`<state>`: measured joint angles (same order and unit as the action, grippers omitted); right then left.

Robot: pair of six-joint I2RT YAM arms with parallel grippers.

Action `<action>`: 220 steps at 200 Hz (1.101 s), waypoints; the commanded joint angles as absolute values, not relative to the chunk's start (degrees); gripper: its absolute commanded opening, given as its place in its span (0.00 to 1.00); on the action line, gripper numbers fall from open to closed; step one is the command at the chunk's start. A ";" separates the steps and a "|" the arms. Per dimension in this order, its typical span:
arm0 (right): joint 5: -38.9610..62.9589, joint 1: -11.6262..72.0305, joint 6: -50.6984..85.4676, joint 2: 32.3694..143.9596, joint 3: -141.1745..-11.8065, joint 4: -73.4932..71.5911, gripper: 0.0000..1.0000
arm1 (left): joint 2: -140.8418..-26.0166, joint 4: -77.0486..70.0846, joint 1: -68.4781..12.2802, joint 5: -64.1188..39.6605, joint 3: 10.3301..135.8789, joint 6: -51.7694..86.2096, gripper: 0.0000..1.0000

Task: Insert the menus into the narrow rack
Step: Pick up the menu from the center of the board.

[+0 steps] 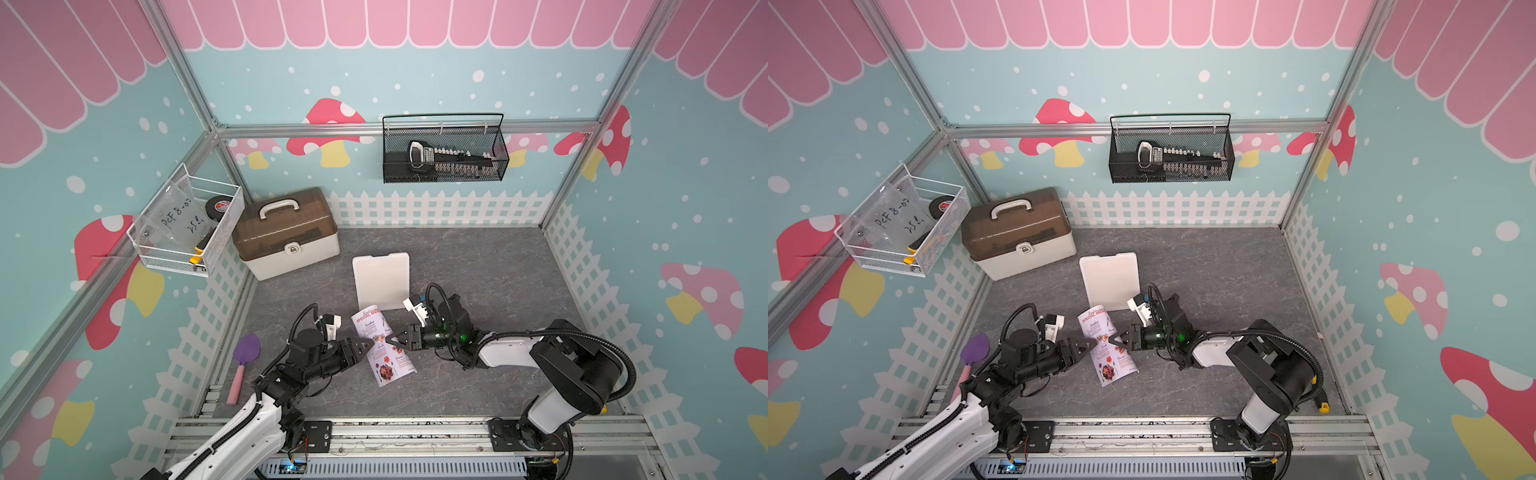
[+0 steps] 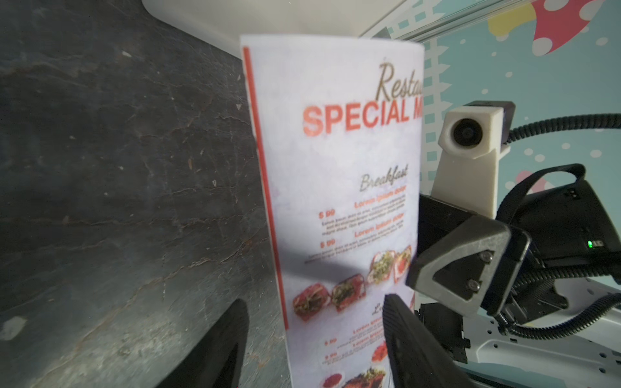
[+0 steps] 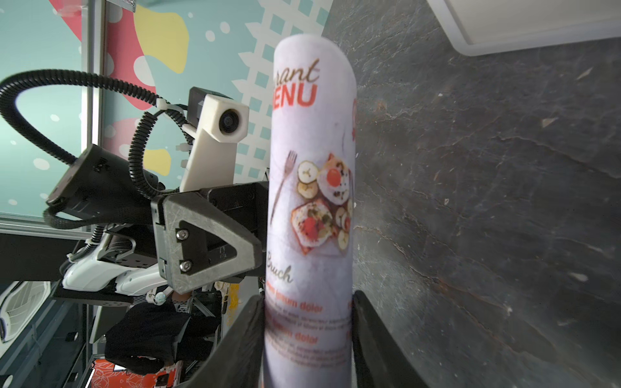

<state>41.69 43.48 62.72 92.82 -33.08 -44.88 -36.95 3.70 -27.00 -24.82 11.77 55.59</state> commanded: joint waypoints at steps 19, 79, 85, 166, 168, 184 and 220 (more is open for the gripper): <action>43.42 43.13 66.85 95.06 -32.27 -52.21 0.43 | -33.93 -2.06 -26.54 -25.50 9.14 58.23 0.63; 44.01 43.24 68.69 96.30 -32.07 -54.81 0.43 | -31.20 -4.50 -26.54 -25.67 8.62 58.44 0.59; 44.03 43.22 68.81 96.11 -32.06 -54.88 0.43 | -31.11 -4.46 -26.54 -25.55 8.62 58.36 0.59; 43.18 43.19 67.50 95.50 -32.47 -51.06 0.44 | -30.85 -5.31 -26.54 -26.32 8.65 58.55 0.38; 43.16 43.23 67.50 95.48 -32.55 -51.00 0.44 | -30.85 -5.06 -26.54 -26.36 8.73 58.47 0.37; 42.81 43.19 65.97 95.32 -32.76 -49.45 0.44 | -30.76 -3.89 -26.53 -26.45 9.30 58.06 0.31; 42.14 43.24 64.23 94.12 -33.16 -46.46 0.45 | -30.78 -1.56 -26.54 -25.80 10.75 57.42 0.25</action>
